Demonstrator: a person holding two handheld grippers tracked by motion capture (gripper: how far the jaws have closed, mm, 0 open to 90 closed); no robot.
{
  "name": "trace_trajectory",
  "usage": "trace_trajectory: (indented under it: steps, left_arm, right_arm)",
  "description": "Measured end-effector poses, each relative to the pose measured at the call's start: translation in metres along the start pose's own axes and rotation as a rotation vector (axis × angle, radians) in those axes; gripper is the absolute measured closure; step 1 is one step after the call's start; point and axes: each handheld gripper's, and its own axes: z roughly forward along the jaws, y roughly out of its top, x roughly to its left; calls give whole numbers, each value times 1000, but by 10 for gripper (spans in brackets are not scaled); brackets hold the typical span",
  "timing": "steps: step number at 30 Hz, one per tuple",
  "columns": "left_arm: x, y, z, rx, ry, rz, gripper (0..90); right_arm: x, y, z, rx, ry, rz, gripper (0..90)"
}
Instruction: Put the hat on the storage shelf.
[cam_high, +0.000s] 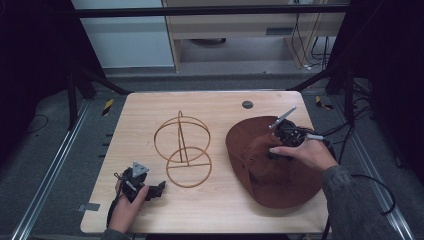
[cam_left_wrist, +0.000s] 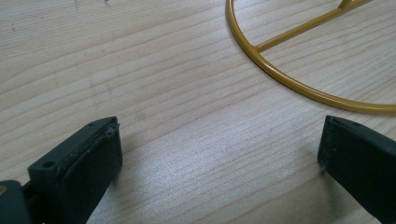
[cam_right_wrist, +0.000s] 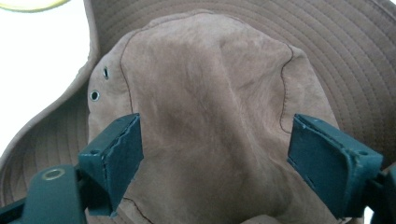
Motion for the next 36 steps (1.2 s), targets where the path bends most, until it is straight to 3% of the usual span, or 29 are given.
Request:
trace_trajectory:
  steps: [6,14,19,26,27,28,33,36]
  left_arm:
    - [0,0,0,-1,0,-1,0]
    - [0,0,0,-1,1,-2,0]
    - [0,0,0,-1,0,-2,0]
    - [0,0,0,-1,0,-2,0]
    - [0,0,0,-1,0,-2,0]
    - [0,0,0,-1,0,-2,0]
    - [0,0,0,-1,0,-2,0]
    - [0,0,0,-1,0,-2,0]
  right_arm:
    - [-1,0,4,3,1,-3,252]
    - [-1,-4,8,15,3,20,231]
    - [-1,-5,10,21,-4,13,287]
    - [-1,-4,11,24,-4,6,470]
    - [-1,-4,11,26,-1,6,549]
    - [-1,-4,11,26,-1,6,549]
    - [-3,-5,11,34,10,1,773]
    - [-4,-6,11,32,21,12,821]
